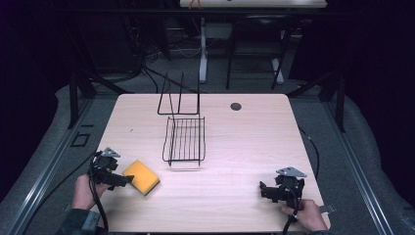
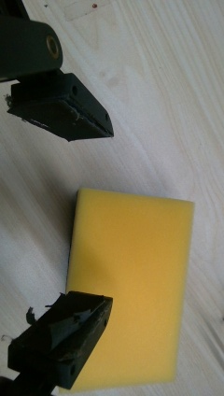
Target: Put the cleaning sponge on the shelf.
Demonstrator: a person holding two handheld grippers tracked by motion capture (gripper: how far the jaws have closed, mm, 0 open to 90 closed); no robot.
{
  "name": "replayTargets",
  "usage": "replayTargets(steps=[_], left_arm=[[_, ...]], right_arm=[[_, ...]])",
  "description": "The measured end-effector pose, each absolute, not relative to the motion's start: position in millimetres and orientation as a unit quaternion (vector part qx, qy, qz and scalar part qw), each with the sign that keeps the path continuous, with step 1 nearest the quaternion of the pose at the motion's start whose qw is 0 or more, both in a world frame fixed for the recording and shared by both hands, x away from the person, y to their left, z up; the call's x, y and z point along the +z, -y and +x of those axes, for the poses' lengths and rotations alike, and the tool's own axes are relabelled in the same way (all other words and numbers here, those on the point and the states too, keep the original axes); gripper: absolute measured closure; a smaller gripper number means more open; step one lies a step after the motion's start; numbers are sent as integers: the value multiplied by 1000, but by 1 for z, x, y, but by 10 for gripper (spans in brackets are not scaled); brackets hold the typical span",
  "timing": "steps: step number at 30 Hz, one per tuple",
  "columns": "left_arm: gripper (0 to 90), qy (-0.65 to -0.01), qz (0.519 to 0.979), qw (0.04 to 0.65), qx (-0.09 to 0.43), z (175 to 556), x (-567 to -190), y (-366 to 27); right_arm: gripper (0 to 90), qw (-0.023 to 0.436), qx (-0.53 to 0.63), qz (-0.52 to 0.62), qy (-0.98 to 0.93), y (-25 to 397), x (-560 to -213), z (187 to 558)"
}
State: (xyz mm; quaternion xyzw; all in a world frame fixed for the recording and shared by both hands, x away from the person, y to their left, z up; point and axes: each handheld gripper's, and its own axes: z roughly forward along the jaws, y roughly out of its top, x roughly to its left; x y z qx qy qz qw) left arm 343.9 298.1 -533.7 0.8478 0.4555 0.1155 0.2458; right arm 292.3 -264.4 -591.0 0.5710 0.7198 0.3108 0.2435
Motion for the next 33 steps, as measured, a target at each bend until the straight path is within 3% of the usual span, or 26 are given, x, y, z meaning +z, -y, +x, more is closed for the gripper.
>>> replayTargets(steps=[15, 26, 33], left_arm=[[177, -490, 830, 250, 93, 352, -538, -305], [374, -487, 824, 276, 90, 355, -538, -303], [413, -484, 821, 291, 85, 358, -537, -302]], right_arm=[[0, 244, 311, 571, -720, 264, -591, 292], [0, 244, 311, 571, -720, 264, -591, 292], [0, 244, 311, 571, -720, 264, -591, 292]])
